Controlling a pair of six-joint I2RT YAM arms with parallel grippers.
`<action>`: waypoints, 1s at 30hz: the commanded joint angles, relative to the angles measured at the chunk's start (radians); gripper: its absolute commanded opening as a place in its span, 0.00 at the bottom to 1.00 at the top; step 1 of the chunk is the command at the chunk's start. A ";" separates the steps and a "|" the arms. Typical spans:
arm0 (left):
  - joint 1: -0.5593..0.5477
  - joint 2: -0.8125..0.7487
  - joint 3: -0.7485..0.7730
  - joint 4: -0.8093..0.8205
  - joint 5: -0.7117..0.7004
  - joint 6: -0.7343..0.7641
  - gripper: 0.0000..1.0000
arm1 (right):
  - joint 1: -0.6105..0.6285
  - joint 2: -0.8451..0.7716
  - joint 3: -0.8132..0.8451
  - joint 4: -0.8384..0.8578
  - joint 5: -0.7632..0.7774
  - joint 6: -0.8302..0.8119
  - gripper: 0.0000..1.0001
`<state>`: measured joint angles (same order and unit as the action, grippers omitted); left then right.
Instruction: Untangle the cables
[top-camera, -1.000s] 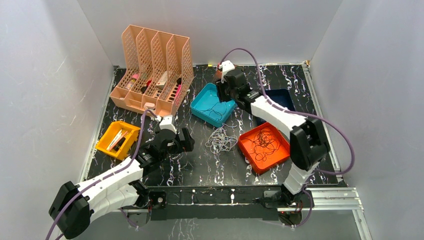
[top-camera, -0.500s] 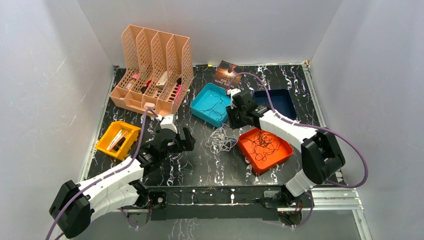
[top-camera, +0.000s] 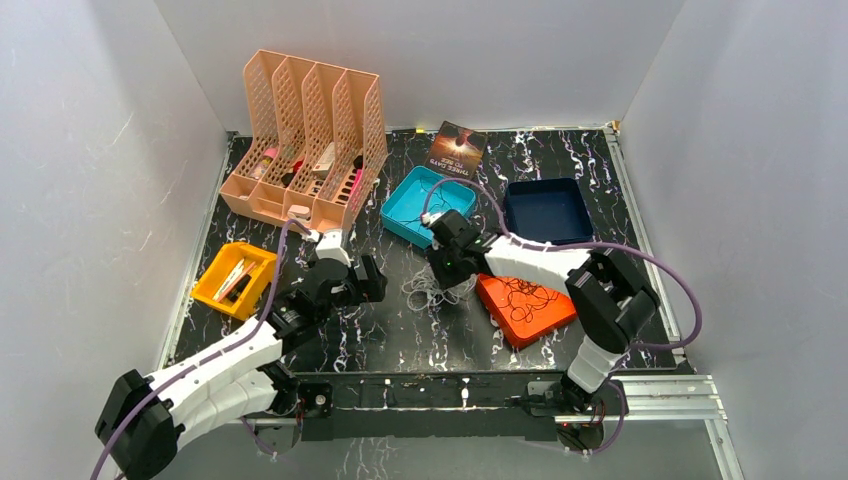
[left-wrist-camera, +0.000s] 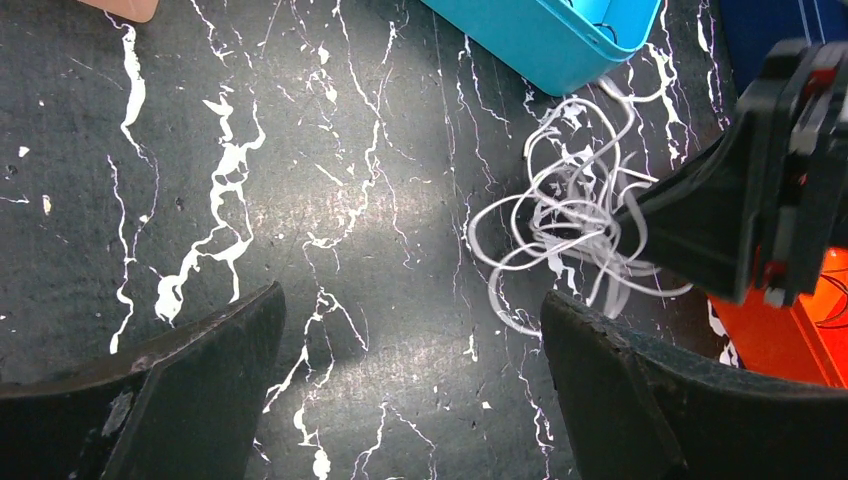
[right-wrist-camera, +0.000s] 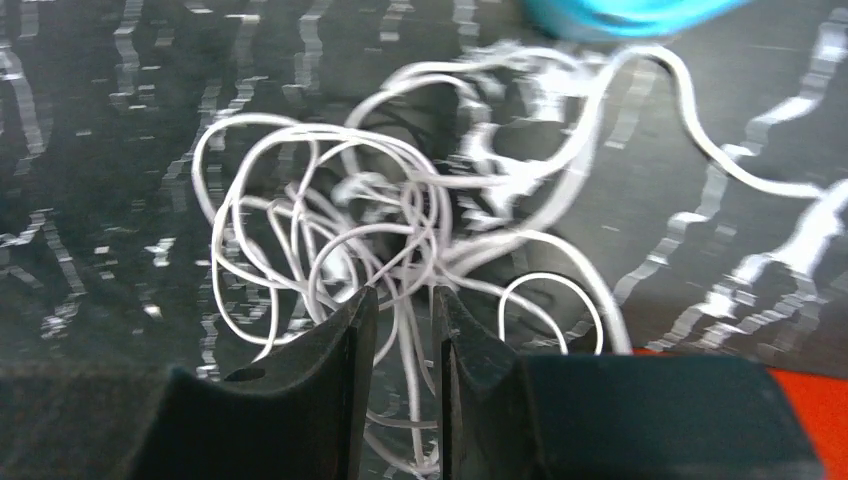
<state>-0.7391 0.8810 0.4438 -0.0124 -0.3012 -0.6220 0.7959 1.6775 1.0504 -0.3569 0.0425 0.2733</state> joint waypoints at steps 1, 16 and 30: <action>-0.003 -0.042 0.008 -0.032 -0.034 -0.006 0.98 | 0.063 0.013 0.013 0.134 -0.142 0.100 0.34; -0.003 -0.067 0.023 -0.069 -0.071 -0.003 0.98 | 0.097 -0.065 0.059 0.175 0.029 0.073 0.46; -0.004 0.108 0.095 0.045 0.106 0.081 0.92 | 0.086 -0.371 -0.218 0.223 0.252 0.173 0.53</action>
<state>-0.7391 0.9302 0.4664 -0.0147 -0.2825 -0.5953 0.8906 1.3640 0.8989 -0.1974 0.2512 0.3664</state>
